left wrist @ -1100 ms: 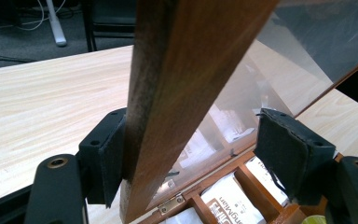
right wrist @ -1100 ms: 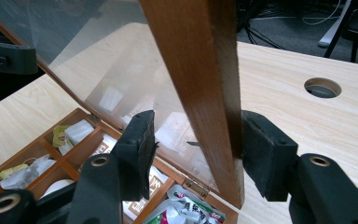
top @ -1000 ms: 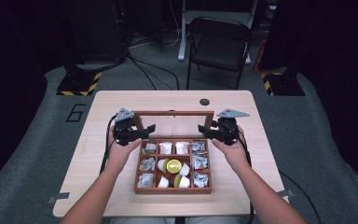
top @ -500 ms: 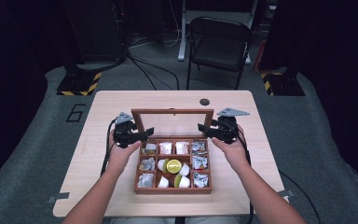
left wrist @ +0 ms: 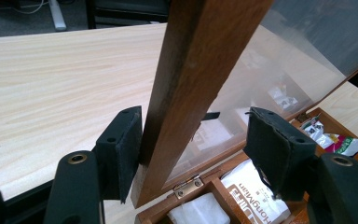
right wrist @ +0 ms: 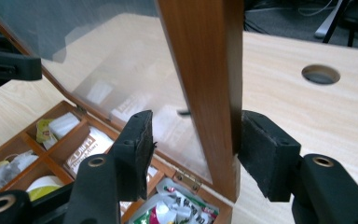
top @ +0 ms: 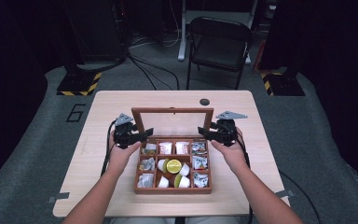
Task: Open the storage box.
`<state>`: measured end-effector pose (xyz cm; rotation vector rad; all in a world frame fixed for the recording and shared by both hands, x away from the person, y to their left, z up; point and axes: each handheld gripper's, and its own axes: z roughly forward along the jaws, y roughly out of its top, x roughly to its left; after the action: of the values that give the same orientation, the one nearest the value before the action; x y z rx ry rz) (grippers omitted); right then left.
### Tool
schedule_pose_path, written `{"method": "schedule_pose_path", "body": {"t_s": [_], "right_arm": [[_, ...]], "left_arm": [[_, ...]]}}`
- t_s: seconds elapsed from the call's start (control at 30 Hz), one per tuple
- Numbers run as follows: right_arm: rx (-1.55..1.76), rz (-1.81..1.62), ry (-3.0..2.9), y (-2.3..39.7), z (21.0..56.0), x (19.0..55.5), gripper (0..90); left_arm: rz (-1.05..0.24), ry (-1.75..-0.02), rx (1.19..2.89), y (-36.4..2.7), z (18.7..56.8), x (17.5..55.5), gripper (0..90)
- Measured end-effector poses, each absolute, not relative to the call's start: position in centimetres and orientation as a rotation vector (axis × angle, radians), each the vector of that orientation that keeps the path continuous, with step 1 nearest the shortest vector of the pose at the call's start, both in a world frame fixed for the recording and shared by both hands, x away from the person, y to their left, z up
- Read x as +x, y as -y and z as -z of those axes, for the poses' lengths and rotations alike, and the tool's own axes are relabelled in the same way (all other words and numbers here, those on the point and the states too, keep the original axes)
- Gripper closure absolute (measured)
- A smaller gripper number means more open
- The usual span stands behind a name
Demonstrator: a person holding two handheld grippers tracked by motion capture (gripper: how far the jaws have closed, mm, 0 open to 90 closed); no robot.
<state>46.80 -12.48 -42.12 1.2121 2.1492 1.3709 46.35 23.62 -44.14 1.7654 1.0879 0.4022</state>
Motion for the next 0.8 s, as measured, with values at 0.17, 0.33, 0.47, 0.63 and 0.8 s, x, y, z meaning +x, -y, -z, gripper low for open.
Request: {"method": "schedule_pose_path", "body": {"t_s": [0.17,0.33,0.47,0.63,0.8], "right_arm": [[1.216,-1.348,-2.164,12.4,43.3,47.0,44.2],[1.213,-1.346,-2.169,12.4,44.0,47.3,44.4],[1.219,-1.35,-2.176,12.4,44.7,47.5,44.5],[1.225,-1.332,-2.197,12.1,45.6,48.0,45.0],[1.209,-1.308,-2.192,12.1,45.6,47.9,48.3]], "left_arm": [[-0.413,-1.086,1.767,-23.6,44.3,46.5,36.3],[-0.407,-1.089,1.764,-23.6,44.5,46.7,36.4],[-0.395,-1.091,1.769,-23.5,44.9,46.8,36.1],[-0.368,-1.094,1.759,-23.5,45.2,47.1,36.1],[-0.363,-1.098,1.762,-23.4,45.6,47.3,36.1]]}}
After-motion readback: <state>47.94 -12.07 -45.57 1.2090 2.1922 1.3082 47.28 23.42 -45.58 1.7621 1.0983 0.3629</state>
